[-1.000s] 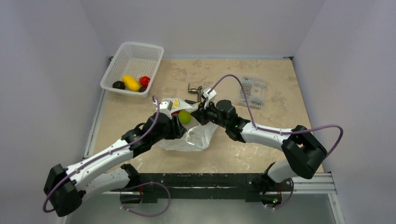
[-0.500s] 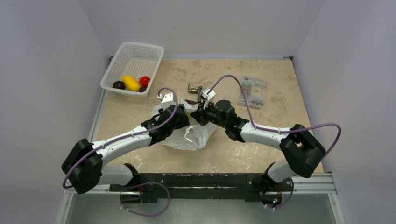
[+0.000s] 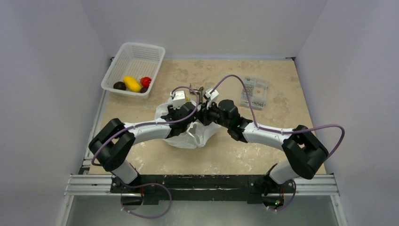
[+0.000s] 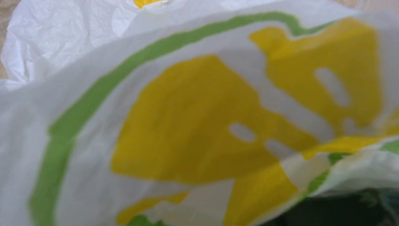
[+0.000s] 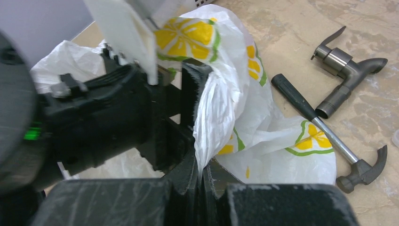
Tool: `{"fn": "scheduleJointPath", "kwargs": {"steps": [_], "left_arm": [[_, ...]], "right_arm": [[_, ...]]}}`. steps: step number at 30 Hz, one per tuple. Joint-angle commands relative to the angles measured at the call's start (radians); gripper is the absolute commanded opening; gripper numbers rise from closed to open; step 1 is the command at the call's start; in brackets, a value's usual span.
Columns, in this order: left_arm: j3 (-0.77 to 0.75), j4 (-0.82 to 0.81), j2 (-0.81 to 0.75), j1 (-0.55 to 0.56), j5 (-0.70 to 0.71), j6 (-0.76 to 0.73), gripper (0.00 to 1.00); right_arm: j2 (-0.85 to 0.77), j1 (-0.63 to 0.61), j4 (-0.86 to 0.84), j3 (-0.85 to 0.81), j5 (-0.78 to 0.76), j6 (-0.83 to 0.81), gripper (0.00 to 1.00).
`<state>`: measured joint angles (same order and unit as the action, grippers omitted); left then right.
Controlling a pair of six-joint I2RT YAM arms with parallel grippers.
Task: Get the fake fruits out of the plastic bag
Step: Take out the fake fruit from the plastic bag.
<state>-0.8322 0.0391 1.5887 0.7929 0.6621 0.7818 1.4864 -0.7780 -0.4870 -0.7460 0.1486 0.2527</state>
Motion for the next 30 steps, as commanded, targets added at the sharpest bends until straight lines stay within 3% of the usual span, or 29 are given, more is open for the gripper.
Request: {"fn": "scheduleJointPath", "kwargs": {"steps": [1, 5, 11, 22, 27, 30], "left_arm": [[-0.081, 0.002, 0.038, 0.003, 0.037, -0.029, 0.53], [-0.063, 0.036, 0.006, 0.004, 0.022, -0.017, 0.36], [-0.012, 0.075, -0.162, 0.003, -0.08, -0.072, 0.13], [0.09, 0.202, -0.544, -0.004, -0.408, -0.041, 0.11], [0.001, 0.393, -0.608, -0.007, -0.412, -0.097, 0.11], [-0.031, 0.473, -0.565, -0.024, -0.396, -0.138, 0.1]], "right_arm": [[-0.022, -0.02, -0.057, -0.023, 0.054, 0.0, 0.0], [-0.012, -0.02, -0.06, -0.025, 0.057, 0.005, 0.0], [-0.024, -0.02, -0.057, -0.021, 0.049, 0.001, 0.0], [-0.019, -0.021, -0.123, 0.017, 0.013, 0.021, 0.0], [-0.016, -0.02, -0.132, 0.02, 0.016, 0.032, 0.0], [-0.025, -0.019, -0.133, 0.017, 0.05, 0.036, 0.0]]}}
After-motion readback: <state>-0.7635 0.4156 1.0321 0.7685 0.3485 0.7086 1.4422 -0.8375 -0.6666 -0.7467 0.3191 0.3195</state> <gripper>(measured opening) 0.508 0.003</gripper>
